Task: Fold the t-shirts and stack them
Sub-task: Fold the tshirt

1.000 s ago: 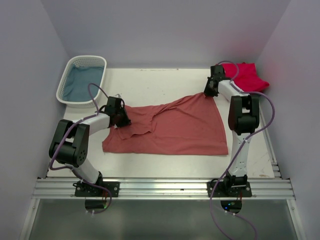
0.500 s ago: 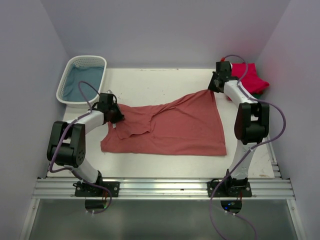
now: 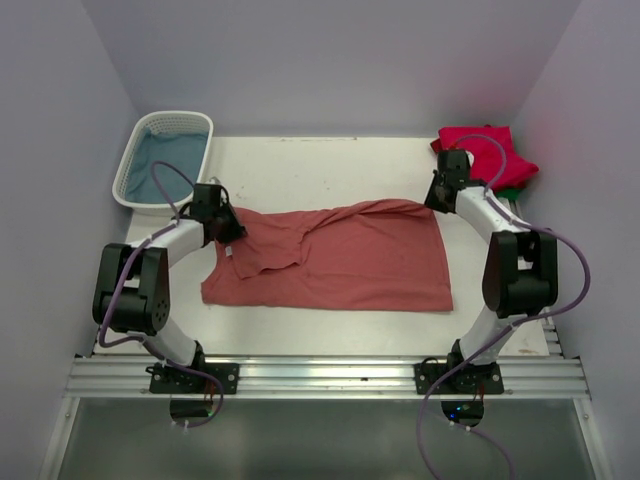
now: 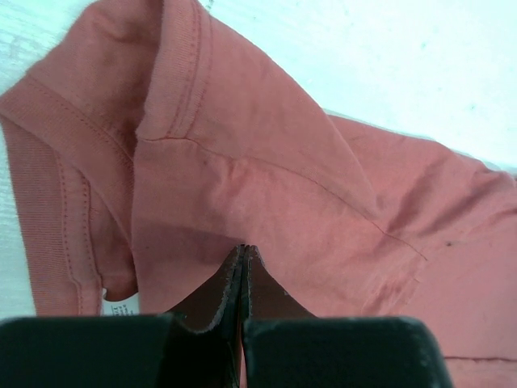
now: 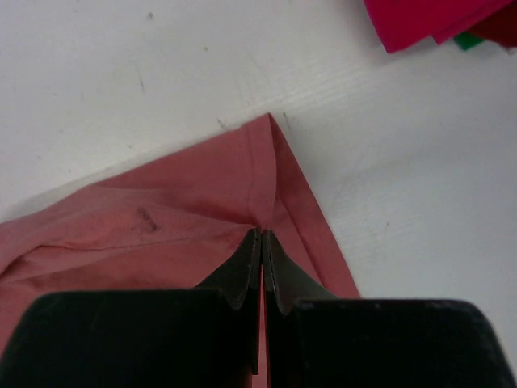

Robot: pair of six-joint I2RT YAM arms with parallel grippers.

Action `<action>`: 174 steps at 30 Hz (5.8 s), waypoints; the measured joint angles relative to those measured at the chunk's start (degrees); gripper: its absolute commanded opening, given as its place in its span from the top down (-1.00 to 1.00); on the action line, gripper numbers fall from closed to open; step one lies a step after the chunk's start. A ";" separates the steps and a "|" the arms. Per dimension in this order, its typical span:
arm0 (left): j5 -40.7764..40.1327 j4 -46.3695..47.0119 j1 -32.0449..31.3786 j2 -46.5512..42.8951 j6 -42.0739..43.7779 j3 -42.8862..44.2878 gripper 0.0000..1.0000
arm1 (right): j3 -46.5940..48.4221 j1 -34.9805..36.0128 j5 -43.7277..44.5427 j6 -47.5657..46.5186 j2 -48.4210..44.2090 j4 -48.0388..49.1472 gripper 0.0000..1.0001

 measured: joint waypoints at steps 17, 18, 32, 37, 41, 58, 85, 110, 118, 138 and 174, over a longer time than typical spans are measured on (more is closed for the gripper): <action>0.28 -10.75 -2.01 -21.97 2.10 -10.08 -0.07 | -9.22 0.00 -0.11 0.61 -6.54 1.51 1.00; 0.07 -11.30 -2.01 -22.69 1.86 -10.99 -0.06 | -9.22 0.00 -0.20 0.66 -6.54 1.64 1.00; 0.42 -8.79 -2.05 -21.59 -0.13 -17.92 0.11 | -10.40 0.00 -1.44 0.87 -6.54 3.43 1.00; 0.79 -7.10 -2.10 -21.44 -0.15 -17.92 0.15 | -10.49 0.00 -1.42 0.85 -6.54 3.43 1.00; 0.76 -6.36 -2.14 -19.91 -0.13 -17.92 0.17 | -10.49 0.00 -1.42 0.85 -6.54 3.43 1.00; 0.72 -6.03 -2.25 -16.90 0.15 -17.11 1.00 | -10.49 0.00 -1.42 0.87 -6.49 3.45 1.00; -6.34 -12.79 5.90 3.08 1.01 25.83 1.00 | -1.49 -0.50 4.39 0.61 0.24 2.56 1.00; -1.57 -15.61 10.69 -3.17 2.47 22.60 1.00 | -8.02 -1.57 4.76 1.73 -9.55 2.16 1.00; -1.16 -18.45 10.80 -13.44 4.90 17.22 1.00 | -13.33 -1.57 4.61 1.77 -15.10 0.37 1.00; -1.16 -25.20 10.88 -23.47 9.81 2.69 1.00 | -22.64 -1.49 2.89 3.54 -28.76 -8.55 1.00; 8.07 -6.69 10.88 -24.44 2.45 -6.93 0.73 | -14.82 6.19 -0.20 7.06 -13.49 -5.81 1.00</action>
